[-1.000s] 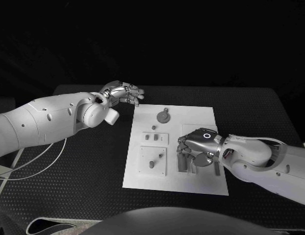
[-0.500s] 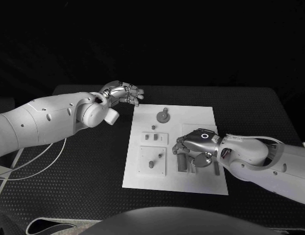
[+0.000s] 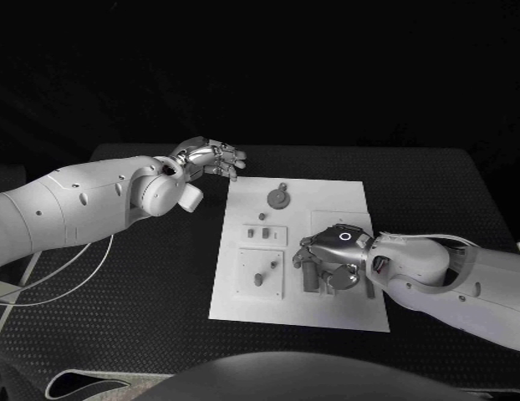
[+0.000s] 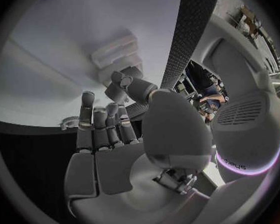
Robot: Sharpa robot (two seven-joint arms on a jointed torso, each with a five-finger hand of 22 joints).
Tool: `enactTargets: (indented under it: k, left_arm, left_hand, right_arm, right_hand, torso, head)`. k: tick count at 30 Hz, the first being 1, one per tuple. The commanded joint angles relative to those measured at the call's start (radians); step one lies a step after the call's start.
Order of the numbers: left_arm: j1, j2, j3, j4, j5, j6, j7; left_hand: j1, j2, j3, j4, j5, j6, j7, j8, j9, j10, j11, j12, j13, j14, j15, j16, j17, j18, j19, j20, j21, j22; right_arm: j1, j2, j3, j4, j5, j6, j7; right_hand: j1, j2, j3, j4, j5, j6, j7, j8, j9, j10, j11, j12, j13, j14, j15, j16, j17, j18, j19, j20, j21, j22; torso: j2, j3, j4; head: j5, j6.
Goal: Assemble the parts on the task board
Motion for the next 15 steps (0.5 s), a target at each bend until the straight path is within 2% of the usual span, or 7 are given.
enactTargets:
  k: [1,4,10,15]
  left_arm:
    - [0.0,0.001,0.0,0.003,0.005,0.016,0.005]
    - [0.0,0.001,0.0,0.003,0.005,0.017,0.004]
    - [0.0,0.0,0.0,0.003,0.005,0.019,0.0]
    - [0.0,0.001,0.0,0.002,0.005,0.018,0.0]
  left_hand:
    - [-0.01,0.002,-0.002,0.007,0.003,-0.007,0.003,0.004,-0.002,-0.004,0.006,-0.006,-0.002,0.004,0.005,-0.005,0.002,0.012,0.002,0.0,-0.004,0.001]
    - [-0.01,0.002,-0.002,0.007,0.003,-0.007,0.003,0.004,-0.002,-0.004,0.006,-0.006,-0.002,0.004,0.005,-0.005,0.002,0.012,0.002,0.0,-0.004,0.001]
    - [-0.01,0.002,-0.002,0.007,0.003,-0.008,0.003,0.004,-0.002,-0.004,0.006,-0.006,-0.002,0.004,0.005,-0.005,0.002,0.012,0.001,0.0,-0.004,0.001]
    - [-0.01,0.002,-0.002,0.007,0.003,-0.008,0.003,0.004,-0.002,-0.005,0.006,-0.006,-0.002,0.003,0.005,-0.005,0.003,0.012,0.001,0.0,-0.004,0.001]
  right_arm:
    - [-0.004,0.002,0.0,0.002,-0.009,0.028,0.011]
    - [-0.009,0.0,0.0,0.004,-0.007,0.03,0.014]
    - [-0.014,0.0,0.0,0.006,0.0,0.025,0.022]
    - [-0.015,-0.001,0.0,0.001,0.004,0.029,0.025]
  right_hand:
    - [0.007,0.014,-0.002,-0.005,0.002,0.019,0.005,0.014,0.006,-0.008,0.003,0.008,-0.004,-0.003,0.006,0.016,-0.003,0.006,0.0,0.003,-0.004,0.0]
    - [0.014,0.023,-0.006,-0.006,0.002,0.048,0.019,0.037,0.016,-0.012,0.006,0.016,-0.011,-0.004,0.01,0.02,-0.006,0.006,0.001,0.002,-0.004,0.002]
    - [0.02,0.034,-0.011,-0.006,0.002,0.088,0.032,0.065,0.032,-0.016,0.009,0.026,-0.021,-0.001,0.013,0.024,-0.007,0.006,0.004,0.002,-0.002,0.005]
    - [0.022,0.045,-0.012,-0.006,0.002,0.115,0.039,0.081,0.042,-0.014,0.009,0.035,-0.026,0.004,0.014,0.026,-0.006,0.006,0.007,0.0,0.0,0.007]
  torso:
    - [0.0,-0.0014,0.0003]
    - [0.0,-0.0012,0.0004]
    - [-0.001,0.0,-0.0012]
    - [0.0,-0.001,0.0006]
  head:
    - [-0.001,-0.002]
    - [0.0,-0.004]
    - [0.002,-0.004]
    - [0.0,-0.005]
